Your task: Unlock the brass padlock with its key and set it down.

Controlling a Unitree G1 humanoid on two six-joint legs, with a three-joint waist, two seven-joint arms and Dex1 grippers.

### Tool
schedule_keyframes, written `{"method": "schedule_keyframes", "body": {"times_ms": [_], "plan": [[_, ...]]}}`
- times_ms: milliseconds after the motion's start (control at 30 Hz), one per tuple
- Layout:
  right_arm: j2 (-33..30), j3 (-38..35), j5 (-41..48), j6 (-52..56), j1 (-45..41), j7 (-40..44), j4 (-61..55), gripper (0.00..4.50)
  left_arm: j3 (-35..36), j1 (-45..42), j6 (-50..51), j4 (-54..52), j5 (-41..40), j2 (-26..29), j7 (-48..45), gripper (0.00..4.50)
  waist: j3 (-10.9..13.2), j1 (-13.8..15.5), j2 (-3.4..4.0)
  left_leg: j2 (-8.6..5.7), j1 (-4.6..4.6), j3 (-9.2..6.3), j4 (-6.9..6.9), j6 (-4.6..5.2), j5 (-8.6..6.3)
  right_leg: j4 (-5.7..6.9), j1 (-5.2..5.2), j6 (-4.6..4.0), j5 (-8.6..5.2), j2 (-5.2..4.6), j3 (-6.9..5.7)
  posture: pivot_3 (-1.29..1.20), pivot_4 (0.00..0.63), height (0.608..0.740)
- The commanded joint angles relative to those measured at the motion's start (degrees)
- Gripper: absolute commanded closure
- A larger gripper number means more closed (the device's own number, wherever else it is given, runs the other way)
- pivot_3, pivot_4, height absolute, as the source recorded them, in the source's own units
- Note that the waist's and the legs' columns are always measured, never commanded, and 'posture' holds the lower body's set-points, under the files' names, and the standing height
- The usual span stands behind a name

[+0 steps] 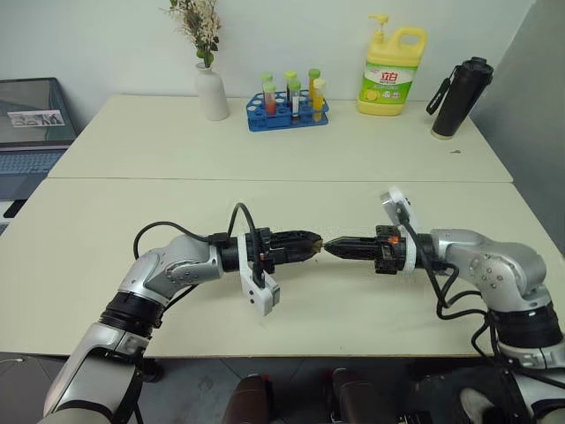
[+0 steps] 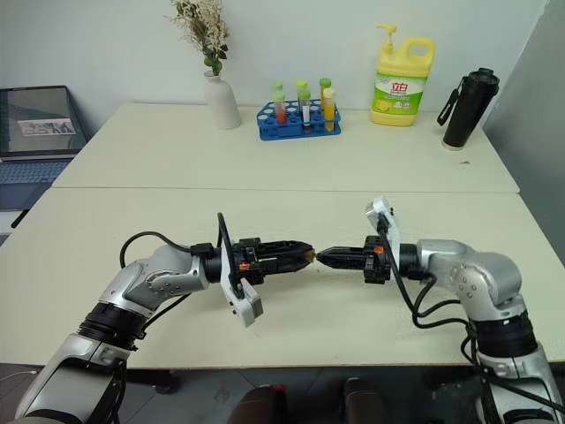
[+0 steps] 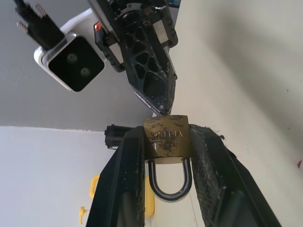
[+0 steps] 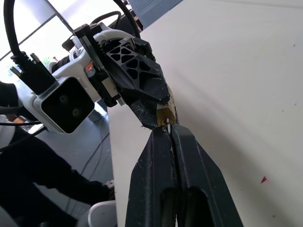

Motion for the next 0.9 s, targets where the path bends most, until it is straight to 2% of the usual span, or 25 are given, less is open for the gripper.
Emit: {"method": "schedule_keyframes", "body": {"times_ms": [33,400,733,900], "plan": [[0.24,-3.13,4.33,6.97,-3.37,-2.12,2.25,4.50,0.52,-0.17,-0.70,-1.37,0.29,0.23,1.37,3.54,0.00,0.00,0.00,0.00,0.00,0.01,-0.01,0.00,0.00,0.00,0.00,0.00,0.00,-0.02,0.01,0.00,0.150,0.740],[5.45,-8.64,7.22,20.75,-9.90,-11.96,10.69,4.50,0.99,0.82,-0.66,-2.34,1.98,0.21,3.17,3.54,0.00,-0.05,0.01,0.01,-0.04,-0.01,-0.02,0.00,0.00,0.01,-0.03,0.00,0.00,-0.06,-0.01,0.00,0.150,0.740],[7.25,-10.52,7.41,23.11,-10.76,-14.60,11.29,4.50,0.97,1.08,-0.44,-2.57,3.03,0.55,4.20,3.54,0.00,-0.06,0.01,-0.01,-0.06,-0.01,-0.03,0.01,-0.01,0.00,-0.04,0.00,0.00,-0.10,-0.05,0.00,0.150,0.740],[6.29,-8.29,5.91,19.47,-9.87,-12.90,8.64,4.50,0.92,1.29,-0.04,-2.57,2.55,0.64,4.01,3.54,0.00,-0.06,0.01,-0.01,-0.06,-0.01,-0.03,0.01,-0.01,0.00,-0.05,0.00,0.00,-0.10,-0.04,0.00,0.150,0.740]]}}
